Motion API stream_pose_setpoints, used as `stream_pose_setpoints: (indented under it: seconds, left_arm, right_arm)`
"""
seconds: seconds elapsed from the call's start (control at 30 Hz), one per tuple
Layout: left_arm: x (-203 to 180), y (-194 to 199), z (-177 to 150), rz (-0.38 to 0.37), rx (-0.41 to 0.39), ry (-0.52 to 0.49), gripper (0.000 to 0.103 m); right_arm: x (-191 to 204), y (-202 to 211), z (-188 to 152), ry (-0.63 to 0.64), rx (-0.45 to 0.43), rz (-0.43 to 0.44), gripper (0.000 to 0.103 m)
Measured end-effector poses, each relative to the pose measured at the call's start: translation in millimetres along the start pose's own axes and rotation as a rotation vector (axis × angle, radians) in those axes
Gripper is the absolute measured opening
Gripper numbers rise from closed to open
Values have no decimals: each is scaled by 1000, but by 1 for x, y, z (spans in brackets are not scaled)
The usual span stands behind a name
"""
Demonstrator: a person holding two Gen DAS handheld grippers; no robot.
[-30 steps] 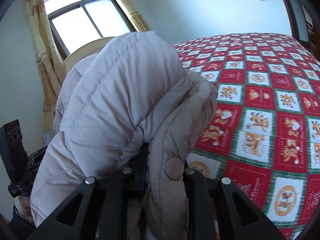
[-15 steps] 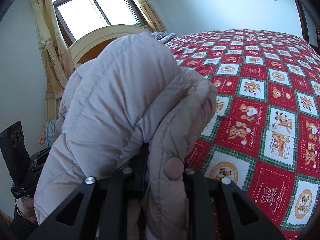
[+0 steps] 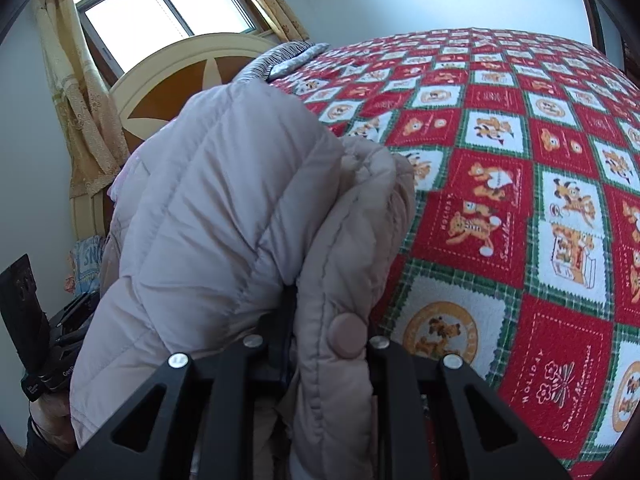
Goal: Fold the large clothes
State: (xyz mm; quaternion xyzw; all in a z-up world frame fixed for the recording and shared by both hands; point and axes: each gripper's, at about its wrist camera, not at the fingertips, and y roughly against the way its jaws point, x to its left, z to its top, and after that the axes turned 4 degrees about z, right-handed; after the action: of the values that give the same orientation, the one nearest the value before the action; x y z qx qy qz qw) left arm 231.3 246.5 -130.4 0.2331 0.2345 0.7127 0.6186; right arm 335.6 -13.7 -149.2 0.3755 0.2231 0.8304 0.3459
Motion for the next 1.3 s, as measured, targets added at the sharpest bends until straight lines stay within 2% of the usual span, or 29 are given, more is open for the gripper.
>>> stream_pose_setpoints:
  seconds: [0.2,0.53,0.6,0.7,0.77,0.83,0.97,1.03,1.13,1.23,1.3]
  left_arm:
    - [6,-9,-2,24,-5,26,88]
    - [5,-16,-5,38,-6,37,95]
    - [6,-16,-6,45,-7,45,97]
    - [8,-15,-6,52,-2,65,99]
    - [8,-13,-6,63,-2,69,99]
    - [7,-10,-5,76,5,70,99]
    - [5,11,-2,107,2,63,99]
    - [4,37,0,105,-56,60,99]
    - [-2,84,-1,121,-146,32,99]
    - [-4,123,-5,113,-210,30,99]
    - [-5,142,-8,99,-240,39,99]
  right_arm:
    - [-10,-9,-3,-19,23,-18,22]
    - [-21,-19,-8,-7,60,-73,27]
    - [-21,-21,-8,-2,72,-89,30]
    - [-23,-23,-6,-3,84,-123,43]
    - [-26,-21,-6,-13,79,-139,56]
    - [-28,-18,-6,-16,75,-149,61]
    - [-23,0,-5,-25,43,-164,64]
    - [-11,26,-3,-26,-16,-175,66]
    - [15,69,-8,21,-114,-195,80]
    - [49,105,-19,97,-198,-226,83]
    - [64,118,-24,121,-231,-209,85]
